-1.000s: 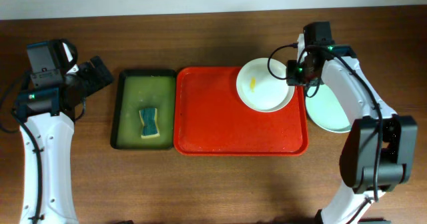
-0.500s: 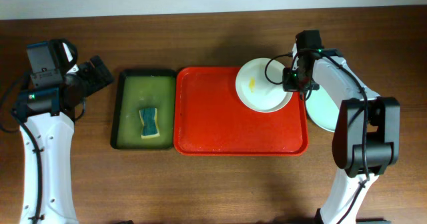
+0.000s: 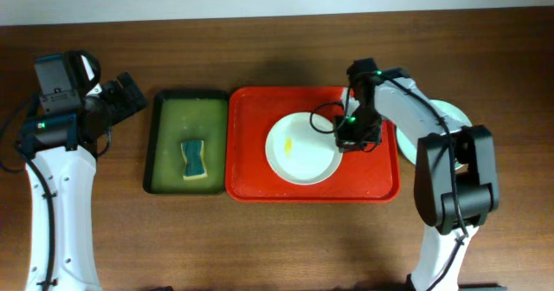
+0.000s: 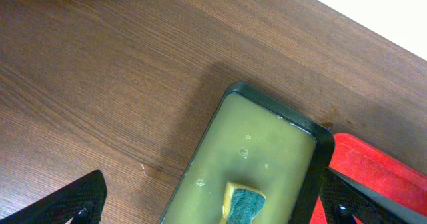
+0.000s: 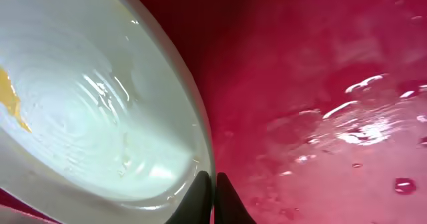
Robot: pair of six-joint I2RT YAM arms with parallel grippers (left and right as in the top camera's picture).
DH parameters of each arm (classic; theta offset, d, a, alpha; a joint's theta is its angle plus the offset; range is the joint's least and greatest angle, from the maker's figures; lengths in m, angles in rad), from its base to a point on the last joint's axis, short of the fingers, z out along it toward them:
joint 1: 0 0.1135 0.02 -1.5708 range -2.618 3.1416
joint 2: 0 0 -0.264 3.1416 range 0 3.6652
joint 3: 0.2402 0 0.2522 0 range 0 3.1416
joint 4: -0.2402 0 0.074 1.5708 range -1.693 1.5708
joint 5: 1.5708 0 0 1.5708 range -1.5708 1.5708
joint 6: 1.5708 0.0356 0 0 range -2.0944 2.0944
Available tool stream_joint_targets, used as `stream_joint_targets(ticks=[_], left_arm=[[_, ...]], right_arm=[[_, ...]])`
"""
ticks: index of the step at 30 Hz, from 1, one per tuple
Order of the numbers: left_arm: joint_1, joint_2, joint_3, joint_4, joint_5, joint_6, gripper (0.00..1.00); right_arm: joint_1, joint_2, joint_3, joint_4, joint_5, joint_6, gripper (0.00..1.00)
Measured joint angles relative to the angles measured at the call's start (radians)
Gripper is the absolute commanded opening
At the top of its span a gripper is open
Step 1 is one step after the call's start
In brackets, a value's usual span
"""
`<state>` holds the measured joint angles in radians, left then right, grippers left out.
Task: Clean dirty plates on tray and stack at the side
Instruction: 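Grip the white plate rim with the right gripper and drag it left, then reach the left gripper into the water tray and grasp the sponge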
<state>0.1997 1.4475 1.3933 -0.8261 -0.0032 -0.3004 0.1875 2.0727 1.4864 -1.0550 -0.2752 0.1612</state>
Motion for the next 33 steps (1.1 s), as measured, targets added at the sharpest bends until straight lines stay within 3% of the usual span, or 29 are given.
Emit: stream_joint_targets(ticks=[2, 3, 4, 5, 7, 11, 14, 15, 16, 17, 18, 19, 20, 21, 23, 24, 27, 30, 33], left_arm=[[0.000, 0.000, 0.000, 0.000, 0.000, 0.000, 0.99], [0.000, 0.000, 0.000, 0.000, 0.000, 0.000, 0.99], [0.000, 0.000, 0.000, 0.000, 0.000, 0.000, 0.99], [0.000, 0.000, 0.000, 0.000, 0.000, 0.000, 0.99], [0.000, 0.000, 0.000, 0.000, 0.000, 0.000, 0.99], [0.000, 0.000, 0.000, 0.001, 0.000, 0.000, 1.00], [0.000, 0.000, 0.000, 0.000, 0.000, 0.000, 0.99], [0.000, 0.000, 0.000, 0.000, 0.000, 0.000, 0.99], [0.000, 0.000, 0.000, 0.000, 0.000, 0.000, 0.99], [0.000, 0.000, 0.000, 0.000, 0.000, 0.000, 0.99], [0.000, 0.000, 0.000, 0.000, 0.000, 0.000, 0.99], [0.000, 0.000, 0.000, 0.001, 0.000, 0.000, 1.00], [0.000, 0.000, 0.000, -0.001, 0.000, 0.000, 0.99], [0.000, 0.000, 0.000, -0.001, 0.000, 0.000, 0.99], [0.000, 0.000, 0.000, 0.000, 0.000, 0.000, 0.99], [0.000, 0.000, 0.000, 0.000, 0.000, 0.000, 0.99], [0.000, 0.000, 0.000, -0.001, 0.000, 0.000, 0.99], [0.000, 0.000, 0.000, 0.000, 0.000, 0.000, 0.99], [0.000, 0.000, 0.000, 0.000, 0.000, 0.000, 0.99]], right_arm=[[0.003, 0.000, 0.000, -0.001, 0.000, 0.000, 0.05], [0.003, 0.001, 0.004, -0.011, 0.000, 0.000, 0.09], [0.003, 0.001, 0.020, -0.031, 0.000, 0.000, 0.23], [0.003, 0.002, 0.037, -0.048, 0.000, 0.000, 0.31], [0.003, 0.005, 0.076, -0.097, 0.000, 0.000, 0.37], [0.003, 0.001, 0.338, -0.307, 0.000, 0.000, 0.37], [0.003, -0.085, 0.398, -0.438, 0.000, 0.000, 0.40], [0.003, -0.105, 0.401, -0.471, 0.000, 0.000, 0.51], [0.003, -0.112, 0.399, -0.475, -0.001, 0.006, 0.83], [0.003, -0.112, 0.385, -0.473, 0.000, 0.000, 0.99], [0.003, -0.118, 0.354, -0.436, 0.000, 0.004, 0.99], [0.003, -0.120, 0.311, -0.383, -0.001, 0.000, 0.82], [0.003, -0.117, 0.264, -0.350, 0.000, 0.000, 0.25], [0.003, -0.119, 0.220, -0.293, 0.000, -0.008, 0.06], [0.003, -0.122, 0.136, -0.169, -0.001, 0.005, 0.08], [0.003, -0.121, 0.082, -0.095, 0.000, 0.007, 0.16], [0.003, -0.121, -0.119, 0.126, 0.000, 0.027, 0.25], [0.003, -0.119, -0.159, 0.210, 0.000, 0.034, 0.25], [0.003, -0.119, -0.159, 0.215, 0.027, 0.037, 0.18]])
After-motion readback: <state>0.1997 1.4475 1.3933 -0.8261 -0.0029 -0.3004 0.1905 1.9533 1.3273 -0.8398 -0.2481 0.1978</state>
